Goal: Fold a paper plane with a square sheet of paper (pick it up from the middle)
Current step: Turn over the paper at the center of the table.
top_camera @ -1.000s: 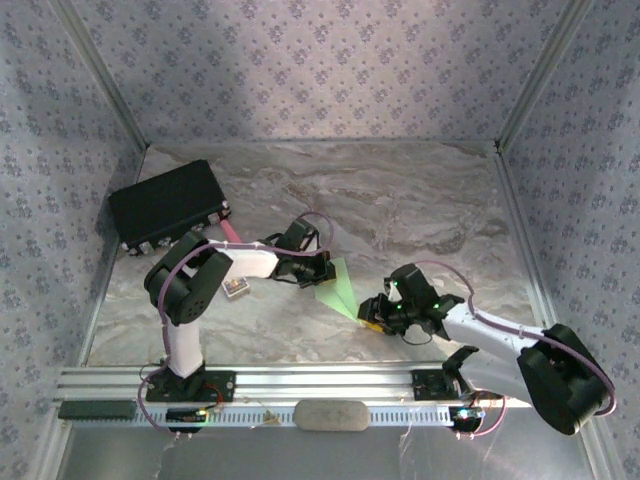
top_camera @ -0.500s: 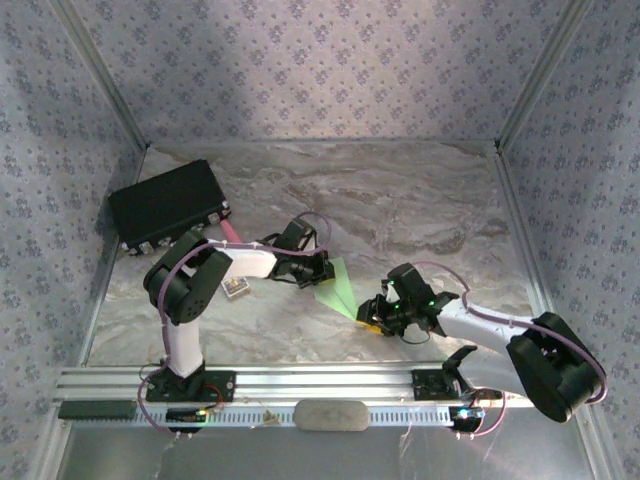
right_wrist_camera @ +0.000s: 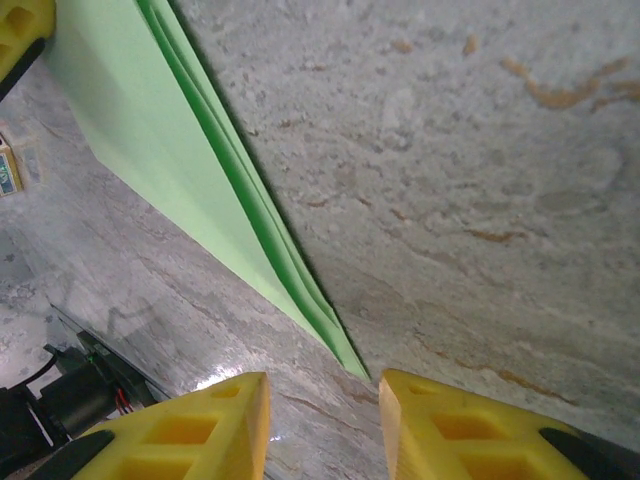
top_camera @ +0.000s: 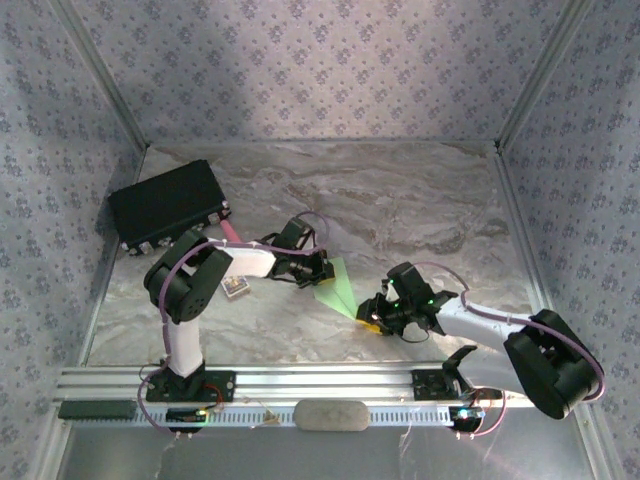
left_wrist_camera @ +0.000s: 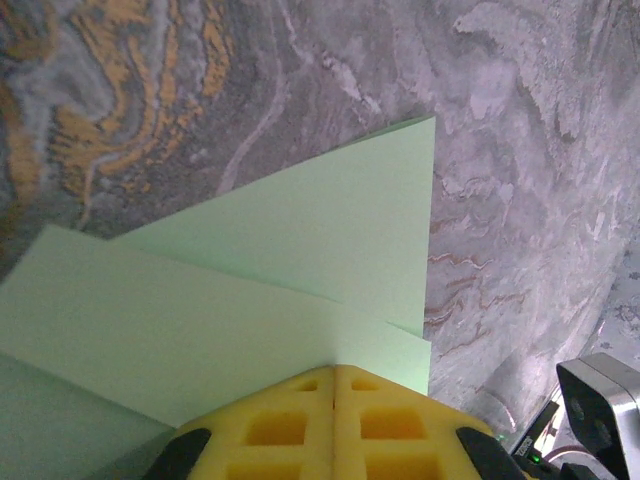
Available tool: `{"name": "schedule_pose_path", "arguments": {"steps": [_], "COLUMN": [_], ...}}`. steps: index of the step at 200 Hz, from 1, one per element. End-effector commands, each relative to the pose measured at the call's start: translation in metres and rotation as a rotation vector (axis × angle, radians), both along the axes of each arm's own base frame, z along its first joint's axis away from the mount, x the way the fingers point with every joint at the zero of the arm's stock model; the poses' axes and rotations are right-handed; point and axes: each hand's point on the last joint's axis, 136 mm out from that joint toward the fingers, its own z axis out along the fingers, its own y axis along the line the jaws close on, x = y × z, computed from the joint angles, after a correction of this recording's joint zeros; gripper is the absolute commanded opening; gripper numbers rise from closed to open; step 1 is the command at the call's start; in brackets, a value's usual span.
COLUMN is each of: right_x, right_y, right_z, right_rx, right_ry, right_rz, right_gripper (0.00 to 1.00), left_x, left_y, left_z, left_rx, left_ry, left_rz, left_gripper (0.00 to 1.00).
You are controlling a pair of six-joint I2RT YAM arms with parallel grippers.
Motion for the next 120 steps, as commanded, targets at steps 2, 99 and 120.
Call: {"name": "schedule_pose_path", "arguments": {"steps": [2,99,120], "right_x": [0.0224,0.0254,0.0251], "right_y": [0.0159,0.0129,0.0115], "right_z": [0.0143,0.0193,0.0183], "right_rx": [0.064,0.074,0.072], "right_ry": [-0.102,-0.119,-0.118], "right_rz": [-0.006,-0.02,-0.025], "right_gripper": [0.36,0.36,0.36], "left_x": [-0.0129,-0.0105,-0.0108], "left_y": [0.0217,0.0183,0.0189], "left_z": [-0.036,-0.0362,-0.037], "left_rx": [0.102,0.077,0.078], "left_ry": [0.092,0.109,0.111], "left_rz": [0.033,0.038,0.04], "left_gripper": [0.05,0.05,0.05]}}
